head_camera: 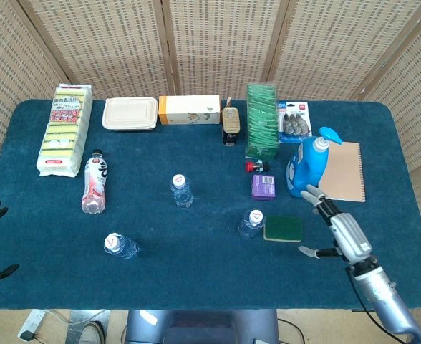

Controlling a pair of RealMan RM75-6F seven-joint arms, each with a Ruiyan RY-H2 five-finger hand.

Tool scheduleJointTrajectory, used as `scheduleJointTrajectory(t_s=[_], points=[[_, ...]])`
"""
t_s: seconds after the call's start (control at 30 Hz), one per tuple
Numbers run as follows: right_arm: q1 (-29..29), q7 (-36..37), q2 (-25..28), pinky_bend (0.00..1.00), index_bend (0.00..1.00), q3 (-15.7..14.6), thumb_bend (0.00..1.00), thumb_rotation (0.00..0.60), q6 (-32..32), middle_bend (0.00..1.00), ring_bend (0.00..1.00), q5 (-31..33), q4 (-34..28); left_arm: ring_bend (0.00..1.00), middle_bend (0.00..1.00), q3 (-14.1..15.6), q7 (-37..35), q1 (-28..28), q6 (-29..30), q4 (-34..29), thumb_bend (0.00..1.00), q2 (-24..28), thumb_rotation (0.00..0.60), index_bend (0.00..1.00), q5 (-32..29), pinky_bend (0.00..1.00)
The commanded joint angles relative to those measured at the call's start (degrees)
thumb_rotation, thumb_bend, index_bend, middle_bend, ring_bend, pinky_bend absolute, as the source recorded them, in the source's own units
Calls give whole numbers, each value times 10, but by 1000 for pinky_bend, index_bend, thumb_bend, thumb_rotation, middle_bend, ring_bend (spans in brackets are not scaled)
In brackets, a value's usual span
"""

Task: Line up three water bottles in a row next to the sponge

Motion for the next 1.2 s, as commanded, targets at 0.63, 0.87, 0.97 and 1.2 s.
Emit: scheduleJointTrajectory(t_s=[0.63,0.87,0.97,1.2], points=[[-117,20,24,243,67,-22,0,600,125,0,0,-31,41,0,0,40,-259,-92,-54,163,29,-99,600,0,90,68],[-122,30,29,243,67,-19,0,600,136,0,0,-47,38,0,0,29,-334,-107,-21,255,39,-226,600,0,92,68],[-125,35,29,243,69,-17,0,600,144,0,0,-51,39,0,0,29,-344,-116,-26,267,43,-255,600,0,88,68],[-131,46,31,244,74,-14,0,600,154,0,0,-58,43,0,0,32,-366,-147,-75,272,46,-312,600,0,69,68]])
